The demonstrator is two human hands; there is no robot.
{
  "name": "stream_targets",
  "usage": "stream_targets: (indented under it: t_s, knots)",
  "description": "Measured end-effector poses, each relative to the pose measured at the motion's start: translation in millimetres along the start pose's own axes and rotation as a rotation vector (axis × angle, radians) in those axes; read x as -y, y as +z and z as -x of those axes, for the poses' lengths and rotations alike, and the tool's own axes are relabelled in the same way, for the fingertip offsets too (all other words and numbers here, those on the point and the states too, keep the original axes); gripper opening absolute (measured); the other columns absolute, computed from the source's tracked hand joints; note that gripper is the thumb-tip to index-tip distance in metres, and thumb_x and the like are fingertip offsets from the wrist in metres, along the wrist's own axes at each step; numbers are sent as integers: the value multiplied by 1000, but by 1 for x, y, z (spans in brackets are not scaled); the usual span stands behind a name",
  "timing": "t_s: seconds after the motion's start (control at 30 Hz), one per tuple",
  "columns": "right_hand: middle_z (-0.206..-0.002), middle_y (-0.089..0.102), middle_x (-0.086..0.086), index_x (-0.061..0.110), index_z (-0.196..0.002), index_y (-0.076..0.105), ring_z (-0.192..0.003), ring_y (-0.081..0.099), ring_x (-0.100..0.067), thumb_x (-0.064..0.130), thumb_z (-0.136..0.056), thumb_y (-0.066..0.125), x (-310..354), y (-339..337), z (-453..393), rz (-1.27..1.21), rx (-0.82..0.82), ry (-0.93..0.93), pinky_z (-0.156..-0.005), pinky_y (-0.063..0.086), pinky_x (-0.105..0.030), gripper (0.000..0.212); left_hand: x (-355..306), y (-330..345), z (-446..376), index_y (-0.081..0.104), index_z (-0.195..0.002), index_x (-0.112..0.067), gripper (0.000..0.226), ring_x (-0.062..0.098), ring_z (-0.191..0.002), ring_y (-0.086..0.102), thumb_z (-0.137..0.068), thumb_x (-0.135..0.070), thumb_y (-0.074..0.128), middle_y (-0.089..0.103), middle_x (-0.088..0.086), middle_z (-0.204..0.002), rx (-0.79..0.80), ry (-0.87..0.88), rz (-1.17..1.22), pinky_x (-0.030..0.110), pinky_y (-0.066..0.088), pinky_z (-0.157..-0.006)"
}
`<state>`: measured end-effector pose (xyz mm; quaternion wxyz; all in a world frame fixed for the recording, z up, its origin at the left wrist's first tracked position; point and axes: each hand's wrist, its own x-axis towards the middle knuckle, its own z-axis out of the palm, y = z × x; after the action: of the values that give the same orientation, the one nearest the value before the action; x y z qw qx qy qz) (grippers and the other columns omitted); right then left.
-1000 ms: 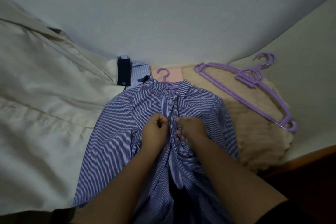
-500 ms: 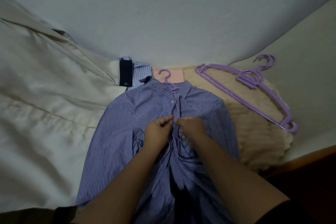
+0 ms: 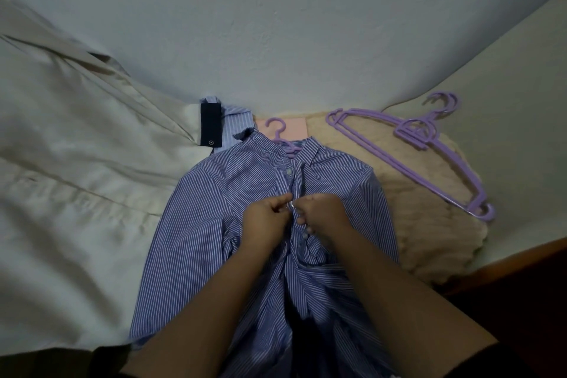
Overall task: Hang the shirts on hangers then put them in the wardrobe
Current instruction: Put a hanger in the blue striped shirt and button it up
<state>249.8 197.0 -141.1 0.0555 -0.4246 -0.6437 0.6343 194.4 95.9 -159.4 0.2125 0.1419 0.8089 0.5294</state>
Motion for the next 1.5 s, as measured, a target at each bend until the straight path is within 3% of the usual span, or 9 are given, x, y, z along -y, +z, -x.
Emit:
stream_targets:
  t_s: [0.13, 0.27, 0.4, 0.53, 0.77, 1.0, 1.2, 1.33, 1.5]
  knots:
    - [-60, 55, -3, 11, -68, 56, -46, 52, -9, 9, -88, 56, 0, -4, -3, 20, 6, 6, -35, 37, -19, 21, -2, 1, 2, 65, -122, -18, 41, 8, -57, 55, -84, -2, 67, 64, -11, -74, 56, 26, 10, 18, 48, -53]
    - [-66, 59, -4, 14, -70, 59, -54, 56, -12, 10, -90, 54, -3, -6, -4, 26, 16, -19, -35, 38, -17, 21, 1, 1, 1, 62, -118, -27, 34, 26, -75, 68, -90, -8, 59, 72, -5, -86, 42, 54, 70, 36, 56, -71]
    - [-63, 60, -7, 14, -72, 63, -52, 54, -15, 11, -90, 55, -6, -4, -1, 10, 3, -70, -44, 43, -24, 20, 2, 0, -1, 62, -115, -24, 30, 8, -77, 65, -89, -9, 64, 70, -9, -84, 37, 80, 67, 16, 50, -70]
    - [-70, 64, -14, 10, -75, 68, -60, 55, -20, 15, -85, 64, -4, -5, 1, -9, 34, -108, -47, 42, -25, 12, 3, -1, -3, 59, -106, -31, 33, 15, -83, 67, -85, -7, 69, 70, -4, -87, 44, 72, 100, 32, 54, -77]
    - [-53, 55, -5, 3, -79, 68, -30, 42, -3, 14, -87, 64, -4, -3, -4, 88, -9, -110, -34, 34, -14, 14, 8, 1, -4, 65, -99, -25, 33, 12, -82, 67, -79, 2, 71, 71, -3, -85, 49, 83, 164, 25, 55, -79]
    - [-64, 59, -7, 16, -74, 64, -55, 49, -15, 16, -92, 57, -13, -3, -13, 5, 101, -86, -48, 37, -25, 20, 12, -3, -9, 70, -108, -9, 33, 3, -83, 68, -77, 2, 74, 72, -3, -88, 108, -17, 288, 11, 50, -78]
    - [-68, 58, -1, 11, -81, 60, -57, 53, -10, 8, -96, 49, -14, -9, -16, -126, 246, -51, -46, 35, -17, 19, 14, -8, -16, 70, -108, -11, 29, 2, -89, 69, -81, 0, 70, 74, -6, -92, 203, -110, 369, 16, 53, -85]
    - [-68, 61, -3, 12, -84, 62, -60, 54, -12, 12, -95, 52, -13, -6, -19, -130, 177, -86, -51, 38, -20, 15, 10, -9, -23, 72, -100, -21, 23, 10, -96, 68, -85, -4, 68, 74, -1, -99, 183, -104, 362, 23, 52, -90]
    - [-74, 64, -8, 11, -80, 62, -64, 58, -15, 8, -93, 53, 0, -3, -23, -130, 84, -72, -52, 41, -22, 16, 3, -8, -28, 67, -117, -15, 34, 10, -100, 67, -84, -6, 70, 72, -2, -104, 131, -44, 237, 27, 49, -96]
